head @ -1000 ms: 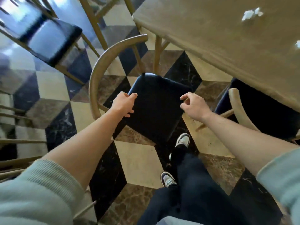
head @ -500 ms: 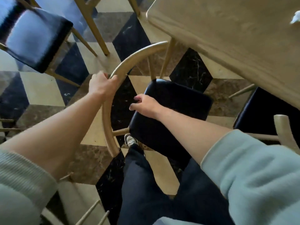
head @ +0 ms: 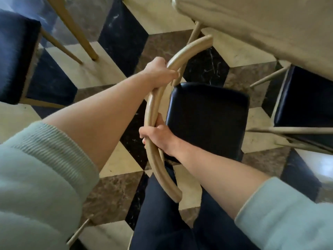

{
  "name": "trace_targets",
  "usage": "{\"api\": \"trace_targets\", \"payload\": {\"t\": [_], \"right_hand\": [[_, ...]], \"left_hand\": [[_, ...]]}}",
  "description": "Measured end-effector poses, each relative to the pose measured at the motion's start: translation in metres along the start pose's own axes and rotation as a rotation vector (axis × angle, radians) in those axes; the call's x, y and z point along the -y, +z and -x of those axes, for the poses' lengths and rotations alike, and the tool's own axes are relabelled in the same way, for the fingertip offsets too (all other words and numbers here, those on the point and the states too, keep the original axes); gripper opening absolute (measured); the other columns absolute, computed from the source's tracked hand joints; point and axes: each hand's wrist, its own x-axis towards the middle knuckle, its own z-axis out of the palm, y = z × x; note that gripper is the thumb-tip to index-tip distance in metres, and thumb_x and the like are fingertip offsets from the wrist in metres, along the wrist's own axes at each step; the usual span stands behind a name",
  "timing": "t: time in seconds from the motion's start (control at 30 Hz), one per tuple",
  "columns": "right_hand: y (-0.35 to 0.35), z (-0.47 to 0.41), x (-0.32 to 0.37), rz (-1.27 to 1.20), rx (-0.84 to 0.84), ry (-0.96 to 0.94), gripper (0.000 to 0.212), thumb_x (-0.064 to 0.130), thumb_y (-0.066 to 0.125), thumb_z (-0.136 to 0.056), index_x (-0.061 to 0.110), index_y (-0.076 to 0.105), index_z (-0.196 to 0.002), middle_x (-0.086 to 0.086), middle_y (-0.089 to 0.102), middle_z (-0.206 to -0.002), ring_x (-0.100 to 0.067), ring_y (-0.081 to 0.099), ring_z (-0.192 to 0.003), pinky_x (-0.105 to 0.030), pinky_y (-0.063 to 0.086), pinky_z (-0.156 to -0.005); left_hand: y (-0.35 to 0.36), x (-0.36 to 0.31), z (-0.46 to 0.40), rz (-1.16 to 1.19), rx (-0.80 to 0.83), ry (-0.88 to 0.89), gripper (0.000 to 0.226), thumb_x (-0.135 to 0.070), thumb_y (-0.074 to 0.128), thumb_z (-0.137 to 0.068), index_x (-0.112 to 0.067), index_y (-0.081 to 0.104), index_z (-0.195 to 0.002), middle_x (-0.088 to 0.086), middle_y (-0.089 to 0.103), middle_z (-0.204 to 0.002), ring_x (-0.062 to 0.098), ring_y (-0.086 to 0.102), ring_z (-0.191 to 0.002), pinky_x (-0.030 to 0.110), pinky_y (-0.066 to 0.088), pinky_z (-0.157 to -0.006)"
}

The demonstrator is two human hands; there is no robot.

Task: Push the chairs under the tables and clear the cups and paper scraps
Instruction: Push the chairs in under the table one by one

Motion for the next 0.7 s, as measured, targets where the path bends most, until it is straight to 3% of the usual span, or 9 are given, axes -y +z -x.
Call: {"api": "trace_targets", "payload": {"t": [0.1,0.17,0.33,0.4,0.57,0.7], "right_hand": [[-0.007,0.003,0.004,0.053,0.028,-0.007,0.066,0.024,0.072,-0.069,0.029,0.039,-0.126,-0.007,0.058,-0.083,-0.022,0.063,-0.070,-0.044,0.058,-0.074],[-0.013,0.007,0.010,0.098,0.069,-0.008,0.068,0.023,0.072,-0.070,0.030,0.038,-0.130,-0.009,0.058,-0.089,-0.024,0.063,-0.075,-0.046,0.058,-0.077],[-0.061,0.025,0.013,0.247,0.175,0.063,0.064,0.024,0.071,-0.067,0.040,0.044,-0.124,-0.006,0.060,-0.085,-0.024,0.063,-0.075,-0.042,0.057,-0.074],[-0.089,0.032,0.014,0.354,0.181,0.066,0.062,0.026,0.071,-0.065,0.043,0.048,-0.121,-0.005,0.062,-0.088,-0.025,0.065,-0.079,-0.048,0.060,-0.081],[-0.166,0.060,0.012,0.584,0.106,0.023,0.064,0.030,0.070,-0.064,0.040,0.055,-0.125,-0.007,0.064,-0.106,-0.034,0.067,-0.094,-0.054,0.059,-0.083],[-0.233,0.081,0.017,0.813,0.041,0.016,0.086,0.033,0.073,-0.068,0.045,0.043,-0.147,0.005,0.066,-0.113,-0.017,0.069,-0.094,-0.042,0.063,-0.083]], "left_hand": [[-0.002,0.009,-0.003,-0.007,-0.051,0.037,0.034,-0.044,0.073,-0.085,-0.027,0.062,-0.113,-0.003,0.069,-0.095,0.013,0.069,-0.079,0.027,0.049,-0.058],[-0.004,0.011,-0.003,0.008,-0.093,0.027,0.033,-0.044,0.072,-0.086,-0.026,0.063,-0.112,-0.003,0.069,-0.093,0.013,0.070,-0.077,0.027,0.049,-0.057],[0.004,0.008,0.005,0.086,-0.181,-0.108,0.026,-0.043,0.069,-0.088,-0.023,0.061,-0.103,0.002,0.068,-0.092,0.016,0.070,-0.074,0.029,0.050,-0.052],[0.016,0.003,0.009,0.119,-0.216,-0.163,0.023,-0.042,0.068,-0.089,-0.022,0.057,-0.094,0.004,0.068,-0.091,0.018,0.071,-0.073,0.030,0.053,-0.051],[0.046,-0.030,0.021,0.307,-0.164,-0.290,0.031,-0.032,0.069,-0.092,-0.014,0.057,-0.113,0.012,0.071,-0.097,0.025,0.076,-0.075,0.039,0.064,-0.054],[0.083,-0.057,0.032,0.516,-0.181,-0.409,0.035,-0.024,0.073,-0.090,-0.009,0.055,-0.116,0.017,0.070,-0.102,0.032,0.076,-0.082,0.049,0.064,-0.054]]}}
